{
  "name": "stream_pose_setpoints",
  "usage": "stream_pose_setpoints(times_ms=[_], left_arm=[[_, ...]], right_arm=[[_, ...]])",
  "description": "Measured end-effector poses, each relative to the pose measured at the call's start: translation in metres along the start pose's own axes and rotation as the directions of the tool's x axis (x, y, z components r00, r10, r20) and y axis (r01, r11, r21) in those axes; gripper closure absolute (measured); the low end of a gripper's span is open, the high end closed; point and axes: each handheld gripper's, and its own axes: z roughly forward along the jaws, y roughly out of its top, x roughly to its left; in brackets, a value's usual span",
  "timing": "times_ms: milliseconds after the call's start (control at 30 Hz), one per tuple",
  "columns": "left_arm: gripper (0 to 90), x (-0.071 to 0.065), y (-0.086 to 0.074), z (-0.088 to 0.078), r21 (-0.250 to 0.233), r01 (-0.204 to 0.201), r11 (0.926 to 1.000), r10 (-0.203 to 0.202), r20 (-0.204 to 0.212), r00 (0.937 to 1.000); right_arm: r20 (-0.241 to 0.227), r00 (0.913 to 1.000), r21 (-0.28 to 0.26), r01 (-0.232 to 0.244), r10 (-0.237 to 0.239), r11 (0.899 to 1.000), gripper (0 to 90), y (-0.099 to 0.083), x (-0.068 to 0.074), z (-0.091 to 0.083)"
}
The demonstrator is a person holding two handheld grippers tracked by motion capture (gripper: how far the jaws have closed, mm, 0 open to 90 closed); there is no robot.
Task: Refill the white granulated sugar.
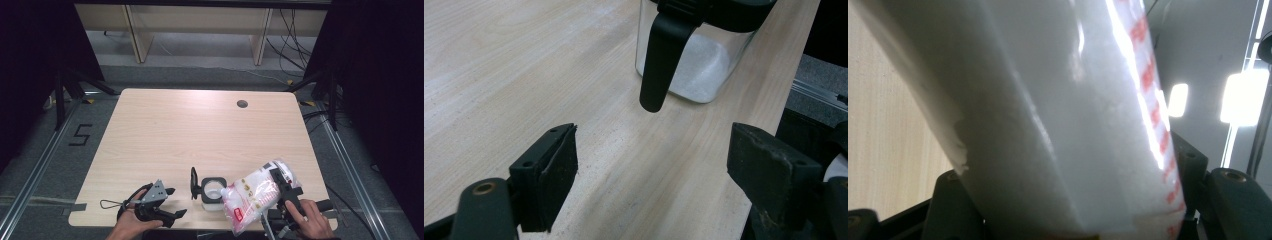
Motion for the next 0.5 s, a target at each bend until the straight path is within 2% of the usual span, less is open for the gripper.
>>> stream_pose_setpoints(times_ms=[33,67,100,133,167,200,233,267,300,333,367,400,433,500], left_arm=[[19.8,-0.0002,-0.0001,-0.0001,0.002,0.004,1.0,-0.004,0.0,1.0],[19.8,0.0001,-0.0003,0.0004,-0.004,0.004,1.0,-0.004,0.005,1.0],[19.8,0.0002,-0.0002,0.0003,-0.005,0.002,1.0,-0.002,0.005,1.0],[19.8,0.0013,0.0001,0.0006,-0.011,-0.02,0.9997,0.02,0.006,0.9998],[19.8,-0.0006,-0.0002,0.0001,0.001,0.01,0.9999,-0.01,-0.002,0.9999],[19.8,0.0008,0.0,-0.0001,0.006,-0.011,0.9999,0.011,-0.002,0.9999],[19.8,0.0001,-0.0004,0.0006,-0.003,0.007,1.0,-0.007,0.004,1.0],[19.8,-0.0006,0.0002,-0.0005,0.002,0.007,1.0,-0.007,0.001,1.0],[19.8,-0.0002,0.0002,-0.0004,0.0,0.004,1.0,-0.004,0.003,1.0],[19.8,0.0005,0.0003,-0.0004,-0.002,-0.008,1.0,0.008,0.002,1.0],[19.8,0.0015,0.0005,-0.0006,-0.002,-0.025,0.9997,0.025,0.002,0.9997],[19.8,0.0008,0.0003,-0.0002,-0.007,-0.014,0.9999,0.014,0.003,0.9999],[19.8,0.0014,0.0006,-0.0008,-0.001,-0.024,0.9997,0.024,0.003,0.9997],[19.8,0.0014,0.0007,-0.0006,-0.002,-0.022,0.9997,0.022,0.003,0.9997]], right_arm=[[0.004,0.9999,0.004,0.014,-0.014,1.0,38.2,0.0008,0.0003,0.0003],[-0.003,1.0,-0.003,0.008,-0.008,1.0,38.2,0.0002,-0.0007,0.0004],[-0.004,0.9995,-0.006,-0.031,0.031,0.999,38.2,-0.0004,0.0007,0.0002],[-0.004,0.994,0.001,-0.109,0.109,0.994,38.2,-0.0015,0.0059,-0.0006],[-0.005,0.996,0.014,-0.089,0.089,0.996,38.2,-0.0007,0.0049,-0.0013],[-0.001,0.9999,0.003,-0.014,0.014,1.0,38.2,0.0,0.0009,-0.0004],[0.004,1.0,0.008,0.0,0.0,1.0,38.2,0.0007,0.0008,-0.0003],[-0.012,0.9998,0.007,-0.013,0.013,1.0,38.2,-0.0001,0.0002,-0.0008],[-0.008,0.9994,-0.004,-0.034,0.034,0.999,38.2,-0.0003,0.0006,-0.0004],[0.01,0.9993,-0.025,-0.035,0.035,0.999,38.2,-0.0011,0.0013,0.0011],[0.001,0.9994,-0.009,-0.033,0.033,0.999,38.2,-0.0005,0.0008,0.0003],[-0.002,1.0,-0.002,-0.009,0.009,1.0,38.2,-0.0003,-0.0003,0.0001],[-0.007,1.0,0.004,-0.003,0.003,1.0,38.2,0.0001,-0.0003,-0.0004],[-0.008,0.9998,0.0,-0.018,0.018,1.0,38.2,-0.0001,0.0008,0.0]])
